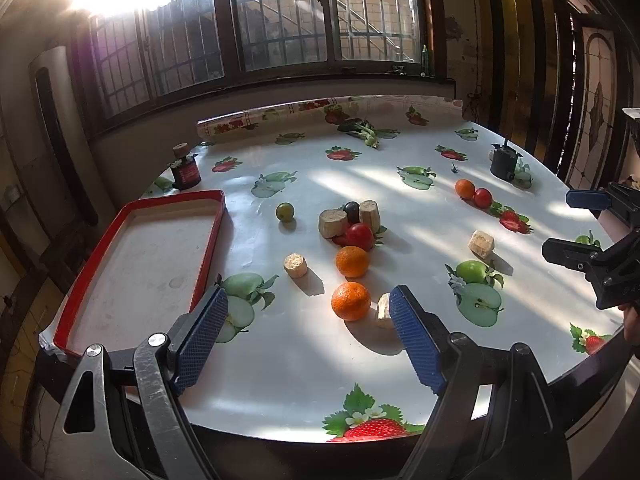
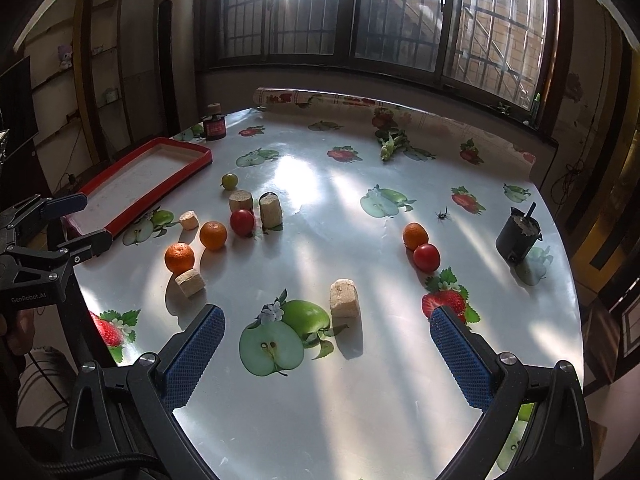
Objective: Organize fruits
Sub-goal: 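Move both tools over the table toward the beige blocks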
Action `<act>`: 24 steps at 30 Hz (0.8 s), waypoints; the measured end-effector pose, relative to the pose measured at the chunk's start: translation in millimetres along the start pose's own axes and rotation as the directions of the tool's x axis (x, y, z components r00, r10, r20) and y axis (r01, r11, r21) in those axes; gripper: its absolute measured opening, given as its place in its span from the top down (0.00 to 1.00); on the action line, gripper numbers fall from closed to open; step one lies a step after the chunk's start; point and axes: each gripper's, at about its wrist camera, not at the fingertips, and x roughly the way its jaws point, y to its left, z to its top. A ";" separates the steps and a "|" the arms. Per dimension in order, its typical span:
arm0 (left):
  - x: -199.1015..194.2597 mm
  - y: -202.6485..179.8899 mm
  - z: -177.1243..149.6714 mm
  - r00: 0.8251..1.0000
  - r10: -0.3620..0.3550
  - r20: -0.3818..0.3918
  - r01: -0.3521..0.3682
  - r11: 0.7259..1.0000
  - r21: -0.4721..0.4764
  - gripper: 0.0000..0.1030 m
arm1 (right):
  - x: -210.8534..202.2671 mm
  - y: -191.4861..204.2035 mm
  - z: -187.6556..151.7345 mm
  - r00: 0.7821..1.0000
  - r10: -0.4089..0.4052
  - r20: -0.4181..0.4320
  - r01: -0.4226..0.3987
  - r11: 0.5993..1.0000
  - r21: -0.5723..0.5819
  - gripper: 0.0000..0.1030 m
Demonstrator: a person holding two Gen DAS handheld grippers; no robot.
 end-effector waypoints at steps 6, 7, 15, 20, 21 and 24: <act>-0.3 2.6 -1.2 1.000 -0.018 -0.007 0.018 1.000 -0.010 0.19 | -0.8 6.8 -1.2 1.000 -0.028 -0.003 0.027 0.999 -0.038 0.00; -1.3 2.4 -1.2 1.000 -0.019 -0.006 0.019 1.000 -0.010 0.19 | -1.3 7.2 -1.6 1.000 -0.028 -0.002 0.028 0.999 -0.041 0.00; -4.4 -2.2 -2.1 0.999 -0.047 -0.012 0.047 0.999 -0.009 0.19 | -2.7 6.5 -2.9 1.000 -0.025 0.002 0.025 0.999 -0.046 0.00; -1.5 -7.2 -3.5 0.998 -0.062 -0.026 0.062 0.998 -0.003 0.19 | -1.5 3.6 -4.9 1.000 -0.024 -0.003 0.024 0.999 -0.044 0.00; -1.0 -7.4 -3.6 0.997 -0.069 -0.029 0.069 0.998 -0.004 0.19 | -1.3 2.1 -6.0 1.000 -0.022 -0.003 0.022 0.999 -0.042 0.00; 2.5 -9.6 -3.9 0.995 -0.088 -0.041 0.088 0.996 -0.008 0.19 | 0.3 -0.7 -7.0 1.000 -0.013 -0.004 0.013 0.999 -0.033 0.00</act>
